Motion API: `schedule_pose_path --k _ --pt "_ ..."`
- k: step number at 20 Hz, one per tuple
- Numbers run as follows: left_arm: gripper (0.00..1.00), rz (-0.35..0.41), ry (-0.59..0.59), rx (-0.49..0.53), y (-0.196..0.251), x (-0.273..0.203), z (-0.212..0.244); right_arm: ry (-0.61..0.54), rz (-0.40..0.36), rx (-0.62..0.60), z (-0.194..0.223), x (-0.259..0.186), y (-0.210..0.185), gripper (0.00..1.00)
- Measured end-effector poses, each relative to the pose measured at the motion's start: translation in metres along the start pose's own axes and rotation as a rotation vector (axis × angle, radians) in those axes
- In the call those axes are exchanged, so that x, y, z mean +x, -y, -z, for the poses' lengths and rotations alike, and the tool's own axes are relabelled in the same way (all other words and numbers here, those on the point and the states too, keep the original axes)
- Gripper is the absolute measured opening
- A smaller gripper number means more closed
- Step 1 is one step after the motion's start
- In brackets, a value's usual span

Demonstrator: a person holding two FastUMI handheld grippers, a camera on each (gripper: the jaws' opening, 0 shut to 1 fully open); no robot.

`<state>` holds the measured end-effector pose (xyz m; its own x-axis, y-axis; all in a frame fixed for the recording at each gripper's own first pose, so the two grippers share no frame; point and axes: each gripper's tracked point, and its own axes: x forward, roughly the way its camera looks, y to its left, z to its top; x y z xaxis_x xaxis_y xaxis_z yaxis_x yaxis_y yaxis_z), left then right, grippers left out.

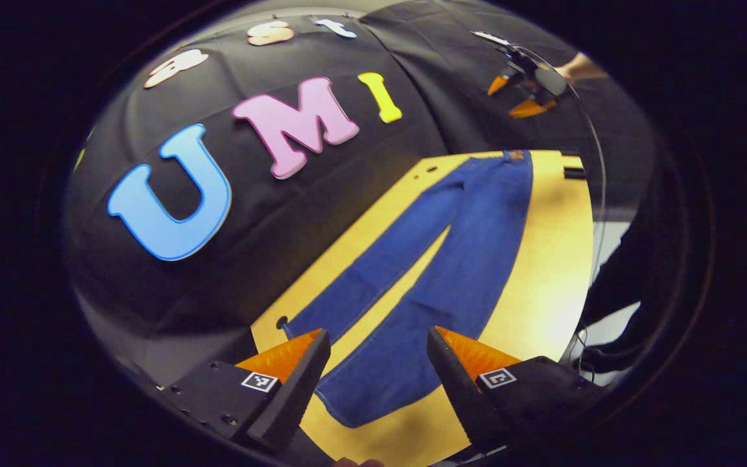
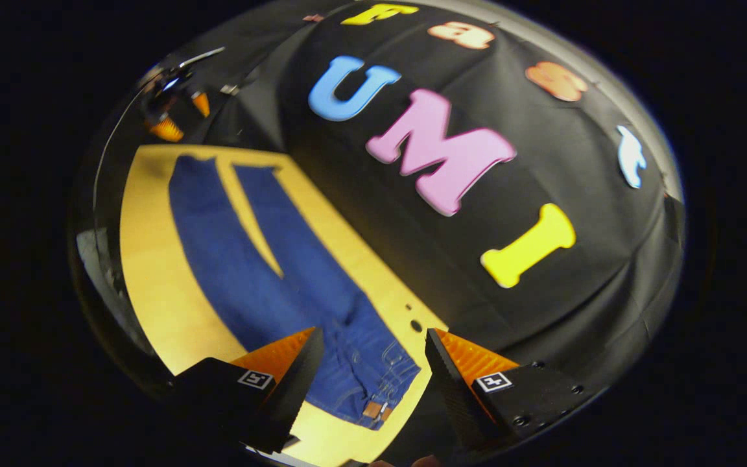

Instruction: Grasp the waist and the cuffs of the jeans and fold them to make the two legs overlap; first hold the waist and fold one-third of the jeans toward the cuffs, then hold the cuffs and fold the remaining one-third in the same direction to finish folding.

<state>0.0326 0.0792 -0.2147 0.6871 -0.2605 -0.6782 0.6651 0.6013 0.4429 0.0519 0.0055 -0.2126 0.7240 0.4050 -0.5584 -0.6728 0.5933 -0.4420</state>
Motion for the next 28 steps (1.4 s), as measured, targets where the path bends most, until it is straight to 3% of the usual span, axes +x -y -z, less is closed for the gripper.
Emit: schedule_pose_path --k 5,9,11,15,19,21,25,28 --pt "0.96 0.274 -0.265 0.153 0.025 0.039 0.091 -0.112 -0.220 -0.120 0.060 0.054 -0.027 0.97" --pt "0.97 0.410 -0.435 0.275 0.032 0.057 0.144 -0.208 -0.404 -0.201 0.114 0.085 -0.056 0.97" --pt "0.97 0.442 -0.469 0.327 0.030 0.065 0.158 -0.232 -0.464 -0.245 0.131 0.095 -0.064 0.97" --pt "0.96 0.465 -0.502 0.299 0.030 0.079 0.155 -0.256 -0.549 -0.280 0.154 0.101 -0.073 0.97" --pt "0.97 0.534 -0.536 0.327 0.042 0.086 0.160 -0.328 -0.565 -0.256 0.186 0.100 -0.063 0.97" --pt "0.88 0.573 -0.518 0.330 0.047 0.091 0.161 -0.366 -0.567 -0.240 0.202 0.098 -0.057 0.96" --pt "0.86 0.590 -0.552 0.203 0.044 0.090 0.164 -0.474 -0.628 -0.210 0.221 0.103 -0.066 0.97" --pt "0.86 0.606 -0.534 0.185 0.045 0.091 0.165 -0.468 -0.685 -0.265 0.223 0.103 -0.080 0.97"
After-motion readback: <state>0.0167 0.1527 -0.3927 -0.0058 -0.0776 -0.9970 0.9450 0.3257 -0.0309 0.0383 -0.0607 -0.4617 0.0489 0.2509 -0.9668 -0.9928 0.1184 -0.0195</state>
